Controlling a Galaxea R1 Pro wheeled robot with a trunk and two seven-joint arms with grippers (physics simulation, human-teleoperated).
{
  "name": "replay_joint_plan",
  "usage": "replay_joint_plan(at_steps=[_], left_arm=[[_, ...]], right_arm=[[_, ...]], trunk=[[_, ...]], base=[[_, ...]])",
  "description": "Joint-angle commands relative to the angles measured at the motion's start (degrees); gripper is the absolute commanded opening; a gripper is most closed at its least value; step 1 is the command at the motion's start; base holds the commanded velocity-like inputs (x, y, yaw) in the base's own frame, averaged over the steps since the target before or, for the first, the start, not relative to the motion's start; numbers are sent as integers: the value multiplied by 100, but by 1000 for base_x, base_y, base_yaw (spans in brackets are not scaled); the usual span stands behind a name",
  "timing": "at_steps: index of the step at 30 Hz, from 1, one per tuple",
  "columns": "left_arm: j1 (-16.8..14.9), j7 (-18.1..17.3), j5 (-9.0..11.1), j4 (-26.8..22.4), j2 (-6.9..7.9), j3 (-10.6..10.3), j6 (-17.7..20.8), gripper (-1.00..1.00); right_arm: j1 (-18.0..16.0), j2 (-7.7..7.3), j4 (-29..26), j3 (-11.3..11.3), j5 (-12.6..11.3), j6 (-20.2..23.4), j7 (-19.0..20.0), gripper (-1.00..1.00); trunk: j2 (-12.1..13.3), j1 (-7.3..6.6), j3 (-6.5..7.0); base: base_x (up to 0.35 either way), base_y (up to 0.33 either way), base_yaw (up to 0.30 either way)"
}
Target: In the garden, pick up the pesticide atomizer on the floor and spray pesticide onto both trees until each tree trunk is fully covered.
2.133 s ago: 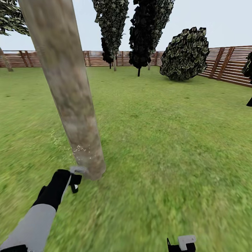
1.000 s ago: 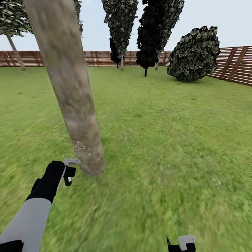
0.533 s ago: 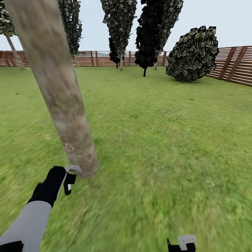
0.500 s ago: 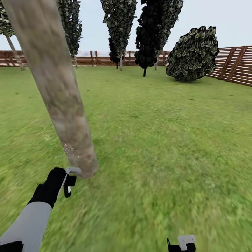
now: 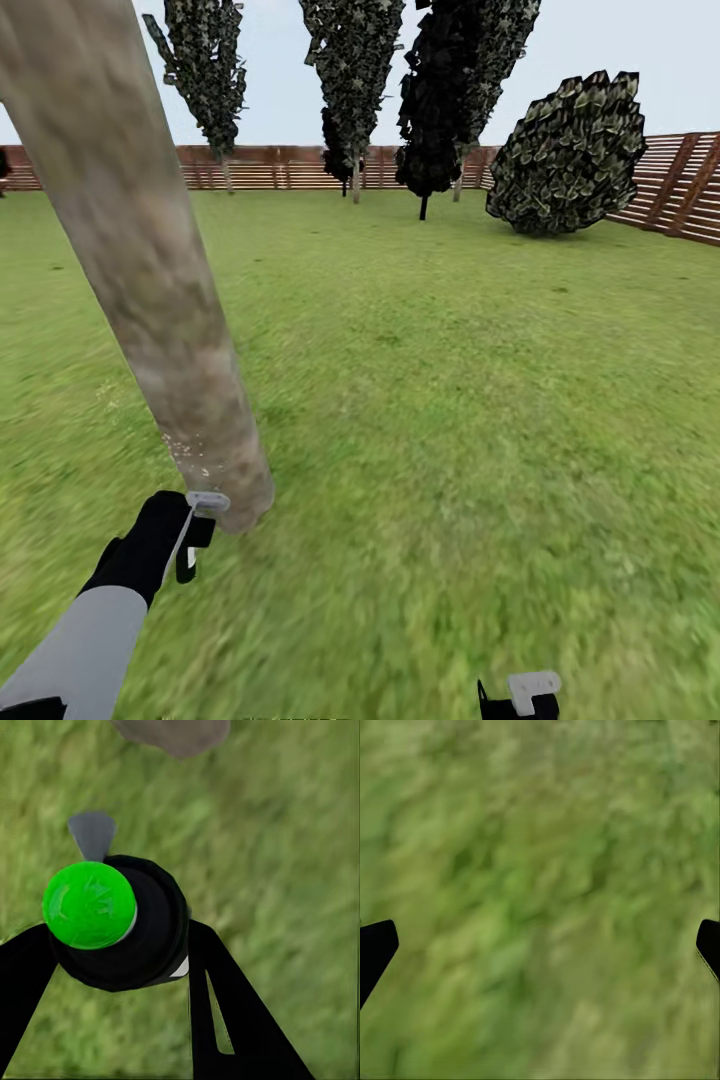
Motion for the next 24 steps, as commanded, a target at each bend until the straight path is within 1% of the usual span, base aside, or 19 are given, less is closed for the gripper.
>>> replay_joint_plan(at_steps=[1, 7, 12, 15, 24], left_arm=[[-2, -51, -65, -7, -18, 14, 18, -100], [0, -41, -38, -7, -59, 43, 27, -100], [0, -45, -34, -30, -61, 55, 27, -100], [0, -46, -34, -60, -66, 57, 27, -100], [0, -46, -34, -78, -62, 58, 27, -100]], right_arm=[[-1, -1, 0, 53, -10, -5, -37, 100], [-1, -1, 0, 52, -10, -5, -41, 100], [-1, -1, 0, 49, -10, -5, -44, 100], [-1, -1, 0, 48, -10, -5, -41, 100], [-1, -1, 0, 51, -10, -5, -45, 100]], trunk=[[-2, -1, -5], [-2, -1, -5], [-2, -1, -5], [-2, -1, -5], [-2, -1, -5]], base=[[-84, -261, 272], [-96, -266, 249], [3, -274, 32], [103, -266, 2], [185, -226, 0]])
